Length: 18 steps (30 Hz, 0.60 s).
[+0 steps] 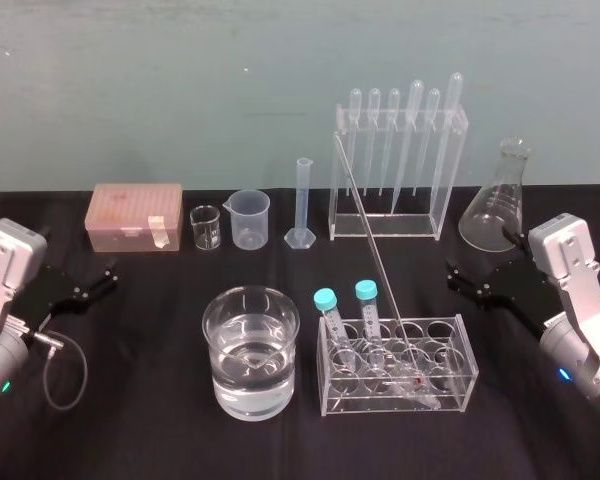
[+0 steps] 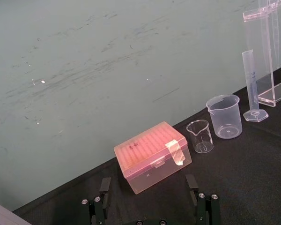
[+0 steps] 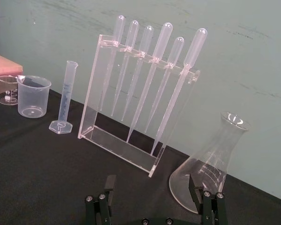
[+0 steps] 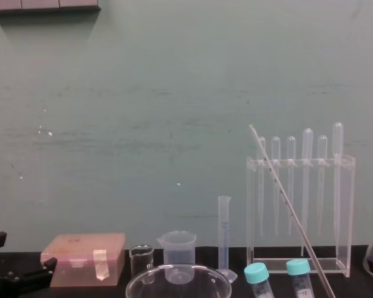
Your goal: Hold the thermometer with one hand and immerse one end into the beaker, then reinsert it into the test tube rack.
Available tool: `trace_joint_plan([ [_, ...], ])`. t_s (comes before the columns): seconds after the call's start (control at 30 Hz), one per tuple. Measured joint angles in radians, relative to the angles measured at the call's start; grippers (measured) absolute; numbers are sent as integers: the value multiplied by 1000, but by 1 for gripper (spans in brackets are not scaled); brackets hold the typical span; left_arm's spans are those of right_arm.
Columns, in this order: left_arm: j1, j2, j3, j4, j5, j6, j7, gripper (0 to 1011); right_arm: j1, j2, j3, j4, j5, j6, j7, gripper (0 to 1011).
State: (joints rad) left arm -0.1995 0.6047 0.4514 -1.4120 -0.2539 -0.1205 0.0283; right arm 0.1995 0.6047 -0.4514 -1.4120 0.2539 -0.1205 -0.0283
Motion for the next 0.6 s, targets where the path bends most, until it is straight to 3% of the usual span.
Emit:
trace_joint_plan([
  [0.6,0,0,0,0,0,0,0,1008,0,0,0,0,0,0,0,1002],
])
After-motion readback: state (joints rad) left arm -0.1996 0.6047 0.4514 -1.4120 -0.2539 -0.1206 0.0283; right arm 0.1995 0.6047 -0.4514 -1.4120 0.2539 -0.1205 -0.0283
